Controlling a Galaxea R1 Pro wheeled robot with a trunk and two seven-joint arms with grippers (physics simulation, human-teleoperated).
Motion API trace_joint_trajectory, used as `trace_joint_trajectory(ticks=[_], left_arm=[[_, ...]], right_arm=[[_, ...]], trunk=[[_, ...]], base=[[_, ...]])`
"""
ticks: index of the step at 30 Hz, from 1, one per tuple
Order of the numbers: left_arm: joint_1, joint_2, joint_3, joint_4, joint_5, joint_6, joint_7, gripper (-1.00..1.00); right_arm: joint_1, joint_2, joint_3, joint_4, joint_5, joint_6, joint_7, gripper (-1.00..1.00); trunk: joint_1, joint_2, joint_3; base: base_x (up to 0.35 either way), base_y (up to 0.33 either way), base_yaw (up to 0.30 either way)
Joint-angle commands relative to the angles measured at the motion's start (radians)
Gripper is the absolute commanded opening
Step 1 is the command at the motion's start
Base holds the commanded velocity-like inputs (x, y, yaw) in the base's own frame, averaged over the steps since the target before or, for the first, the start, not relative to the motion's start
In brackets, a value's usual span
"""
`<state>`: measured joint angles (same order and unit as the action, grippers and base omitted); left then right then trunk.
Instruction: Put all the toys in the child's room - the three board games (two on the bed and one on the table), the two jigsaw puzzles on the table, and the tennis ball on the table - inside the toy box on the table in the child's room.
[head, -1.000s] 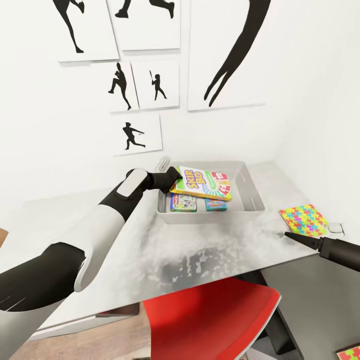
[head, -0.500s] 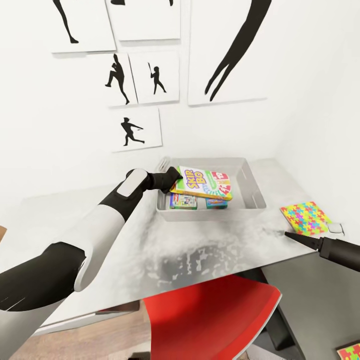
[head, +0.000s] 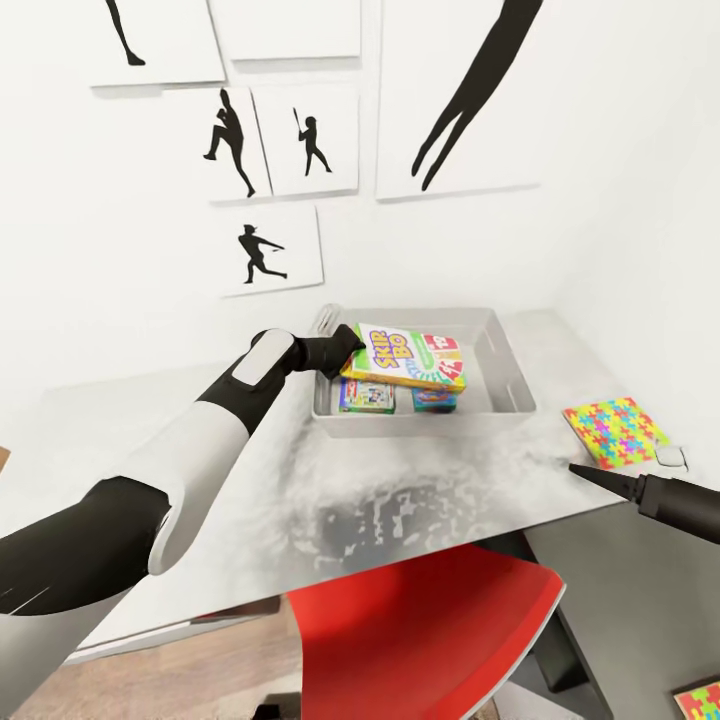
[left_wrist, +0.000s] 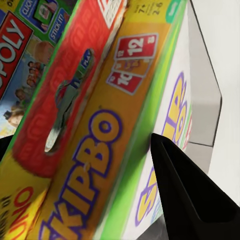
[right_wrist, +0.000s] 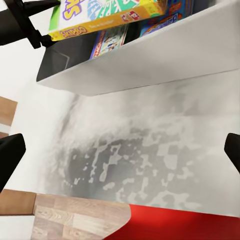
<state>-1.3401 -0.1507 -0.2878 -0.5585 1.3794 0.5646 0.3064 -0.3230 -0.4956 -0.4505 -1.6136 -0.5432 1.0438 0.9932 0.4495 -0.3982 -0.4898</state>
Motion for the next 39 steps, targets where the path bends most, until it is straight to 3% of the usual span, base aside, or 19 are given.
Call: trace_joint_trajectory(ticks=[1, 7, 11, 17, 24, 39], left_arm=[[-0.005, 0.000, -0.002, -0.001, 0.011, 0.000, 0.006, -1.00], [-0.033, 0.001, -0.001, -0.001, 0.017, 0.000, 0.005, -1.00], [-0.054, 0.003, -0.002, -0.001, 0.048, -0.001, 0.005, -1.00], [-0.065, 0.006, -0.004, -0.001, 0.063, -0.001, -0.011, -1.00], [-0.070, 0.009, -0.009, 0.011, 0.063, -0.002, -0.052, -1.00], [-0.072, 0.010, -0.014, 0.017, 0.057, -0.005, -0.058, -1.00]], right_arm=[[-0.001, 0.000, -0.001, 0.000, 0.003, 0.003, 0.005, 1.00], [-0.001, 0.000, -0.001, 0.000, 0.003, 0.003, 0.005, 1.00], [-0.001, 0.001, 0.000, 0.000, 0.003, 0.003, 0.005, 1.00], [-0.001, 0.002, 0.001, 0.000, 0.003, 0.003, 0.005, 1.00], [-0.001, 0.001, 0.001, 0.000, 0.003, 0.003, 0.005, 1.00], [-0.001, -0.001, 0.000, 0.000, 0.003, 0.003, 0.005, 1.00]], trunk=[[0.000, -0.002, -0.003], [0.000, -0.002, -0.013], [0.000, -0.002, -0.020], [0.000, -0.002, -0.029], [0.000, -0.002, -0.041], [0.000, -0.002, -0.065]], base=[[0.000, 0.000, 0.000], [0.000, 0.000, 0.000], [0.000, 0.000, 0.000], [0.000, 0.000, 0.000], [0.000, 0.000, 0.000], [0.000, 0.000, 0.000]])
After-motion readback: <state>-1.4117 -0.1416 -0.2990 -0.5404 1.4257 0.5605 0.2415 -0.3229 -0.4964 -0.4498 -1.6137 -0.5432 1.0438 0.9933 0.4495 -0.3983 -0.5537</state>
